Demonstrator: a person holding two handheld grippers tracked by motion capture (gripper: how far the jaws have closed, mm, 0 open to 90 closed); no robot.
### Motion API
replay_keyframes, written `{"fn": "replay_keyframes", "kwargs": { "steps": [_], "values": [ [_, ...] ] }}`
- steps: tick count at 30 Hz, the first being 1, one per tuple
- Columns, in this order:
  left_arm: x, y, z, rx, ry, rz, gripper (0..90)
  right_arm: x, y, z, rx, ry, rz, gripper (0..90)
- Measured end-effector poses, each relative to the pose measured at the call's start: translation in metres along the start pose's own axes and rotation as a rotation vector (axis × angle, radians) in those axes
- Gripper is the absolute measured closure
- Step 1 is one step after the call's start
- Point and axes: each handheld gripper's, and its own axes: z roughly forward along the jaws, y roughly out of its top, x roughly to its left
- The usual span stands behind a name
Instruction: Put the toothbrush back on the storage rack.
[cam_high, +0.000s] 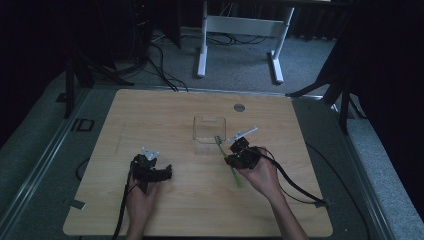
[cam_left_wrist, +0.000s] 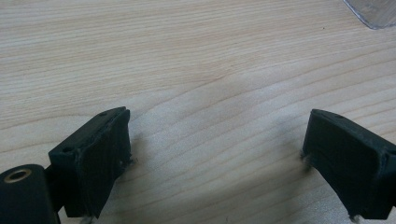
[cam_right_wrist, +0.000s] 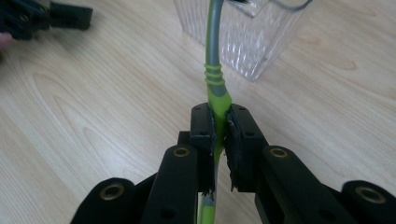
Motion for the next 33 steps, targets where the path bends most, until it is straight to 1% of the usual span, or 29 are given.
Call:
{"fn": "replay_keyframes", "kwargs": {
  "steps": [2, 6, 14, 18, 21, 33],
  "values": [
    [0.0, 0.0, 0.0, -0.001, 0.0, -0.001, 8.0, 0.0, 0.001, -0.002, -0.015, 0.008, 0.005, 81.7],
    [0.0, 0.0, 0.0, 0.0, 0.0, 0.0, 7.9, -0.001, 0.001, -0.005, -0.044, 0.007, 0.012, 81.8],
    [0.0, 0.0, 0.0, 0.0, 0.0, -0.001, 7.9, -0.003, 0.002, -0.008, -0.082, 0.009, 0.025, 81.7],
    [0.0, 0.0, 0.0, 0.001, -0.001, -0.003, 8.0, -0.005, 0.003, -0.011, -0.113, 0.008, 0.041, 81.7],
    [0.0, 0.0, 0.0, 0.002, -0.001, -0.002, 8.0, -0.005, 0.004, -0.013, -0.135, 0.022, 0.056, 81.7],
    [0.0, 0.0, 0.0, 0.001, 0.0, 0.0, 8.0, -0.008, 0.005, -0.02, -0.204, 0.031, 0.086, 81.7]
  ]
}}
